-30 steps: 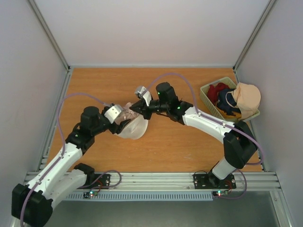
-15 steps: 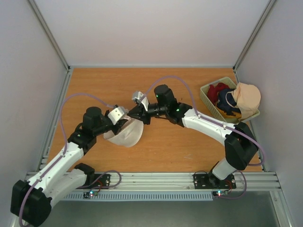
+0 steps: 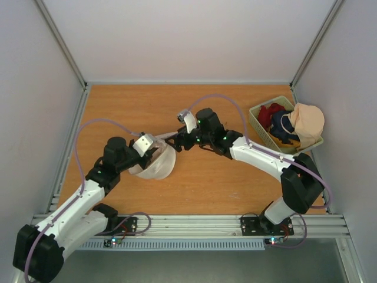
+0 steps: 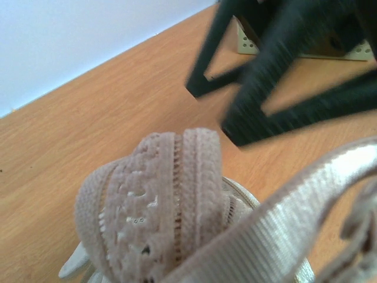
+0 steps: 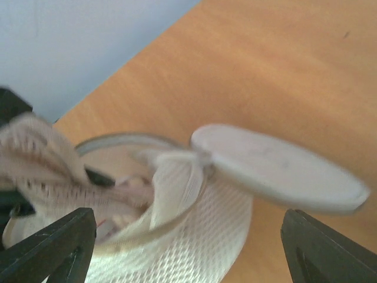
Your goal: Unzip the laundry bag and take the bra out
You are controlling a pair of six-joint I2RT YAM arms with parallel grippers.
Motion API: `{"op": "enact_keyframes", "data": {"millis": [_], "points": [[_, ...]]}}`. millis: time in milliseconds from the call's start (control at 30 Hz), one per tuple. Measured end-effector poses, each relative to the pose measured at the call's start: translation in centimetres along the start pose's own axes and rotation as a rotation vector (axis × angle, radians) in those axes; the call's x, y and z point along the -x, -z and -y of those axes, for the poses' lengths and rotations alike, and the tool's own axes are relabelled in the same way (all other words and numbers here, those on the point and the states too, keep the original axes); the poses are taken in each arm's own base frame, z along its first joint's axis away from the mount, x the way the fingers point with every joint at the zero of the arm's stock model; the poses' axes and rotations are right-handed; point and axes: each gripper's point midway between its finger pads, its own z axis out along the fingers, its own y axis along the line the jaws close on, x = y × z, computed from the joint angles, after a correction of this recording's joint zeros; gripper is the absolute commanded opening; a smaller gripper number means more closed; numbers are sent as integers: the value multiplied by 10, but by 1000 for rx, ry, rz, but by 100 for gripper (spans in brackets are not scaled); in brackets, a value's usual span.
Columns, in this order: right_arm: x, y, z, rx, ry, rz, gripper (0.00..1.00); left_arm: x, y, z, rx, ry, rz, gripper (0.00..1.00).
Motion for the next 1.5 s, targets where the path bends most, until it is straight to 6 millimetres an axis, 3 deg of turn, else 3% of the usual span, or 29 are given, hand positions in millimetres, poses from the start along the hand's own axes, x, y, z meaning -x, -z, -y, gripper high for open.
{"op": "enact_keyframes", "data": {"millis": [167,367,433,567,767,1033,1333,1500], "points": [[-36,-6,-10,81,-91,-73,82,4,0,-7,38,3,19,1],[-35,-15,-23,167,-146,-66,79,5,0,-8,44,14,28,1],[-38,-20,-24,188,-162,-76,70,5,0,-8,44,18,29,1],[-44,-28,-29,223,-177,-99,40,7,1,-9,49,19,37,1],[-48,-33,-32,246,-184,-114,5,11,1,-12,70,11,53,1],[-54,-34,-26,214,-144,-124,3,20,5,-22,123,58,77,1],[-91,-45,2,123,-142,-201,1,72,28,-17,71,167,212,1],[-105,-52,13,85,-150,-234,1,87,33,-6,-29,327,253,1]]}}
